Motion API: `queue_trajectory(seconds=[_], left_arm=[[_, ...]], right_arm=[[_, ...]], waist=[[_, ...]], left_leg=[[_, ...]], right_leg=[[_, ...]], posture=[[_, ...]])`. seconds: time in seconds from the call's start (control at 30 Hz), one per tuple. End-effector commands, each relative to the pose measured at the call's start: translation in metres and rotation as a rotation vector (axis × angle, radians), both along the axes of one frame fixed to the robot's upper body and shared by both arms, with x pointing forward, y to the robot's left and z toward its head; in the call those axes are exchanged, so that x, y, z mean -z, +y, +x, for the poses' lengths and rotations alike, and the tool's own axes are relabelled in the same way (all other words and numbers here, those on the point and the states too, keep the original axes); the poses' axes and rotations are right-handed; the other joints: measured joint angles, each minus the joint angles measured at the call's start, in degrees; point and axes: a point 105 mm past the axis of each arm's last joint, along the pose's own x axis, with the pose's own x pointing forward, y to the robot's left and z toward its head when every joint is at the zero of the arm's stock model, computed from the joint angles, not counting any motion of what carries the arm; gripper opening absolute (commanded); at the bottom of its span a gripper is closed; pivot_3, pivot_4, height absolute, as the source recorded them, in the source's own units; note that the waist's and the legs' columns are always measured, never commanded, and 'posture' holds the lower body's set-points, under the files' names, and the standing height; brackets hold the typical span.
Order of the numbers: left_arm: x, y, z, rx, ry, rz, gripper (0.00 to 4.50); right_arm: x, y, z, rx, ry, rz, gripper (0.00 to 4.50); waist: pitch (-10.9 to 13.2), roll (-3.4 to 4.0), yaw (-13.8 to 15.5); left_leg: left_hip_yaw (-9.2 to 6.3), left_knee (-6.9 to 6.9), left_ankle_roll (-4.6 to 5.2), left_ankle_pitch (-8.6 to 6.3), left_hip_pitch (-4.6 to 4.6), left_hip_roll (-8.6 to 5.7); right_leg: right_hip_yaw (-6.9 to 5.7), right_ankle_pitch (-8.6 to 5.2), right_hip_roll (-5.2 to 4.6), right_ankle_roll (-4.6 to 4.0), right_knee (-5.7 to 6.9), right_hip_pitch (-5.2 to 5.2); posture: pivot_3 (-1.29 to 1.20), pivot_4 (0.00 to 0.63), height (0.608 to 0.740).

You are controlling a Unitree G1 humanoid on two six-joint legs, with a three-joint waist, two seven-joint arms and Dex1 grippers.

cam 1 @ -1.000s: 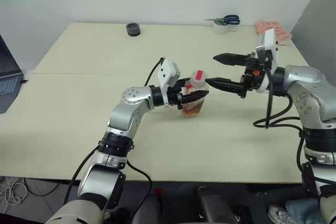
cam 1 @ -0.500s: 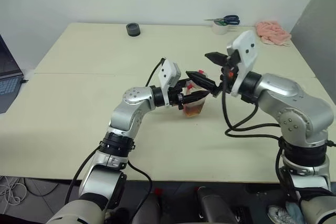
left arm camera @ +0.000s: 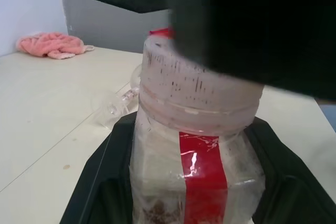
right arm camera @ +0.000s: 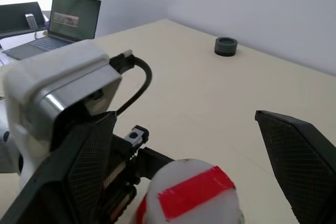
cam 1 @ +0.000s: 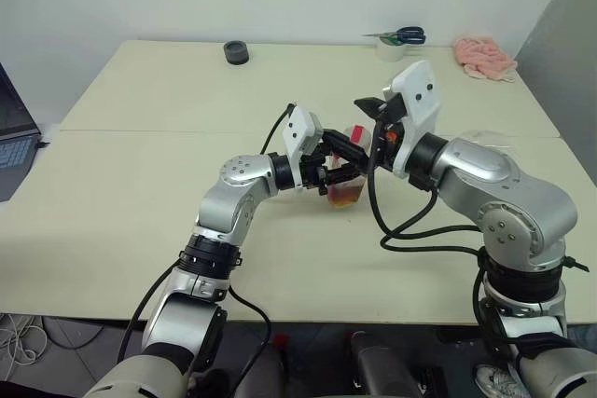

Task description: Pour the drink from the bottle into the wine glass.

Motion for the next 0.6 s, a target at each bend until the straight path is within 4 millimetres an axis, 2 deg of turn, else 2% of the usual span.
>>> queue_trajectory(seconds=[0.03,0.27,0.6], left_arm=[[-0.016,-0.002,-0.004,0.018,-0.063,-0.033,2.16],[-0.018,0.000,-0.003,0.010,-0.073,-0.033,2.16],[-0.017,0.002,-0.004,0.002,-0.074,-0.036,2.16]], right_arm=[[-0.008,-0.002,0.001,0.037,-0.048,-0.016,4.50],[-0.008,-0.016,0.013,0.140,-0.051,-0.006,4.50],[-0.008,-0.050,0.013,0.219,-0.033,0.005,4.50]], waist=[[0.0,0.00,0.0],[0.0,0.00,0.0],[0.0,0.00,0.0]], left_leg=[[0.00,0.00,0.00,0.00,-0.01,-0.01],[0.01,0.00,0.00,0.00,0.00,-0.01],[0.01,0.00,0.00,0.00,-0.01,-0.01]], right_leg=[[0.00,0.00,-0.01,0.00,0.00,0.00],[0.01,0.00,0.00,0.00,0.00,0.00],[0.00,0.00,-0.01,0.01,-0.01,0.00]], posture=[[0.00,0.150,0.740],[0.00,0.150,0.740],[0.00,0.150,0.740]])
